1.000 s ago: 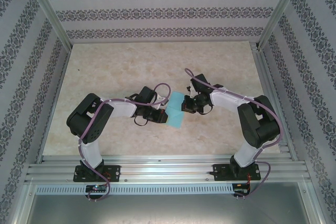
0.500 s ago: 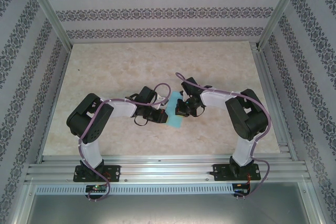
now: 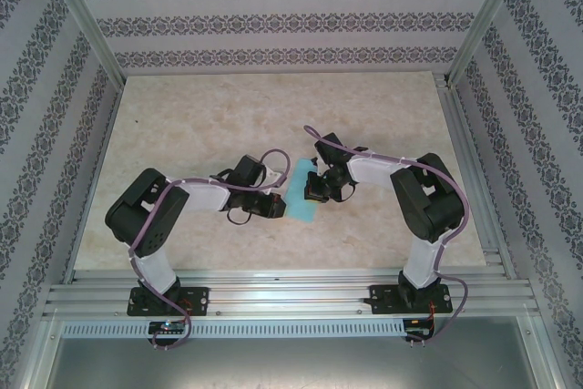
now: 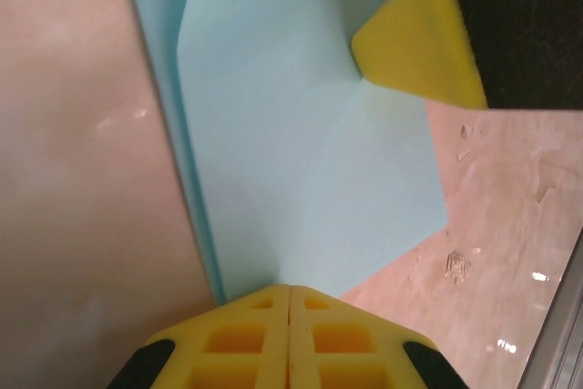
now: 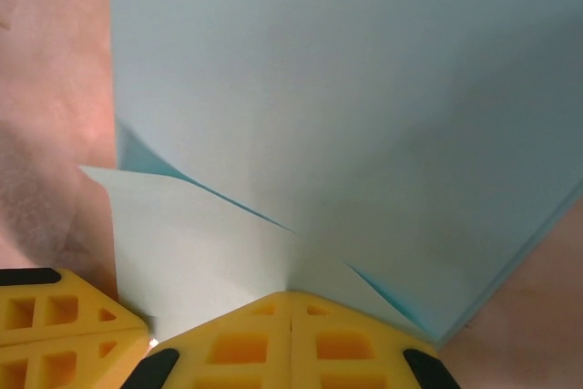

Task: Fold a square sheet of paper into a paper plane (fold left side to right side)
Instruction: Fold the triangle a second time at the center of the table.

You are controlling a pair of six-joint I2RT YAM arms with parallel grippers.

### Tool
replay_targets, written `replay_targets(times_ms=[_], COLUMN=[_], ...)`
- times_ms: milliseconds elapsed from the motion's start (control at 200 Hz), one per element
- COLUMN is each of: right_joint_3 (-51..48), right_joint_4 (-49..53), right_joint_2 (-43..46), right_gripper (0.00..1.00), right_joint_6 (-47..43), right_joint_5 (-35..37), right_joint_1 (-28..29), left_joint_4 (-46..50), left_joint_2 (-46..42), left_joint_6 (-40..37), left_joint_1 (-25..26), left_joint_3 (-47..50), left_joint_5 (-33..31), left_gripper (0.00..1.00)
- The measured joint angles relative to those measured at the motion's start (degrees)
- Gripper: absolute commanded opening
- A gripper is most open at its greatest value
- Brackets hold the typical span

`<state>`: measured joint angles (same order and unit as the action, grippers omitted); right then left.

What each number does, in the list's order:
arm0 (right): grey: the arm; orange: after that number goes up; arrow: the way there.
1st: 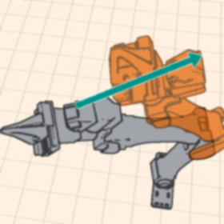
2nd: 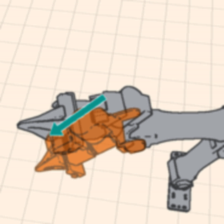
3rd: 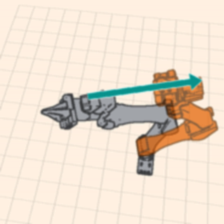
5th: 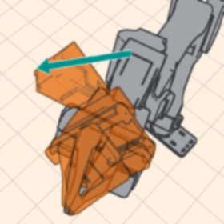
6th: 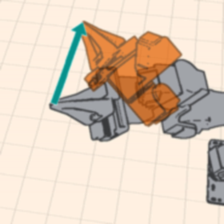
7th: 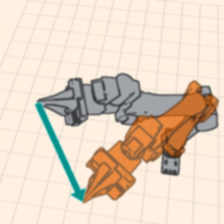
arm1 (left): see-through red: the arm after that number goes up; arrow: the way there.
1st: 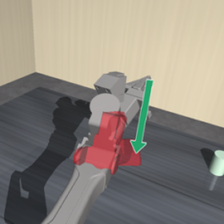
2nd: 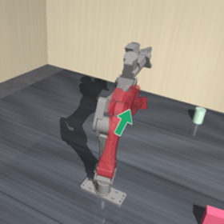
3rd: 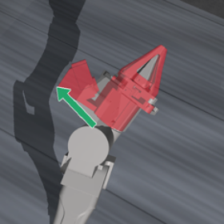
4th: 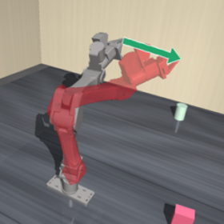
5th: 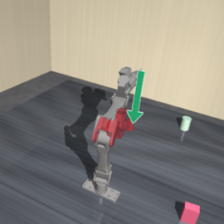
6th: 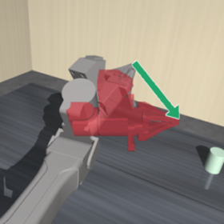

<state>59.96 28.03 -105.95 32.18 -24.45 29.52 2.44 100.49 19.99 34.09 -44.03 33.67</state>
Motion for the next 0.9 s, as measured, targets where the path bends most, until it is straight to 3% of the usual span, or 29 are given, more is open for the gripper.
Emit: replay_targets(times_ms=[435, 899], right_joint_3=[0.2, 0.2], right_joint_4=[0.8, 0.8], right_joint_2=[0.0, 0.0], right_gripper=[0.03, 0.03], right_joint_6=[-0.7, -0.7], right_joint_5=[0.2, 0.2], right_joint_1=[-0.8, -0.8], left_joint_4=[1.8, 1.4], left_joint_2=[-3.9, -3.1], left_joint_6=[2.4, 8.3], left_joint_1=[-2.6, -2.8], left_joint_3=[3.5, -0.7], left_joint_5=[0.9, 7.2], left_gripper=[0.04, 0.0])
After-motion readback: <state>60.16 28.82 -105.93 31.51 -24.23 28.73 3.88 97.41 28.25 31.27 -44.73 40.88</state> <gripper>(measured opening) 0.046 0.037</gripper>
